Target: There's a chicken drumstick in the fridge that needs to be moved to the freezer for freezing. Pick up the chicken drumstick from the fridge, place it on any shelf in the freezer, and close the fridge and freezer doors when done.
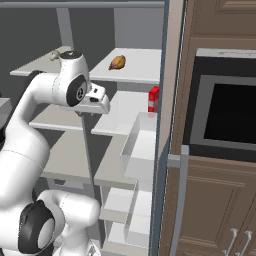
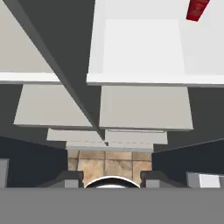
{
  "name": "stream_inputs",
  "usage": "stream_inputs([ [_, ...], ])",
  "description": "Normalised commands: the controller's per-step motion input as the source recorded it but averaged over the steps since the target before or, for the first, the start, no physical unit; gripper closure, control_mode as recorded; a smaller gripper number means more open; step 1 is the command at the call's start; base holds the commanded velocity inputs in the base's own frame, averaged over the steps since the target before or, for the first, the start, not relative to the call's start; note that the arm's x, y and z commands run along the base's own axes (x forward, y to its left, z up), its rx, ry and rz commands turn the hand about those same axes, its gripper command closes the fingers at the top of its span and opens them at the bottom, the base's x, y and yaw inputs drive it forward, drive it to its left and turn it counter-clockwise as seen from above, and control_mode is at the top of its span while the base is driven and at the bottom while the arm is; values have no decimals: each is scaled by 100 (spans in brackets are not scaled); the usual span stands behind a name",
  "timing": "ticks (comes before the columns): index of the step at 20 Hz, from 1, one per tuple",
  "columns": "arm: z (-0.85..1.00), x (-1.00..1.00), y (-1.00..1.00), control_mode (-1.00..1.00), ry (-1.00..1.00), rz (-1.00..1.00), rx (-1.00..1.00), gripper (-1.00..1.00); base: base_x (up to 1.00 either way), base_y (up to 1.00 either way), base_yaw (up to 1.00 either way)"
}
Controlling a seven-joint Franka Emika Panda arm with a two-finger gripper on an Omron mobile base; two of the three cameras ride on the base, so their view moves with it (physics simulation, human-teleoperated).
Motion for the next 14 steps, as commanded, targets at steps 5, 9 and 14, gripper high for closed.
stream_inputs([
  [5, 0, -23, -6, -100, -6, -1, 0, -100, 0, 0, 0],
  [9, 24, -13, -11, -100, -21, 0, 0, -100, 0, 0, 0],
  [14, 52, -4, -13, -100, -17, -3, 0, -100, 0, 0, 0],
])
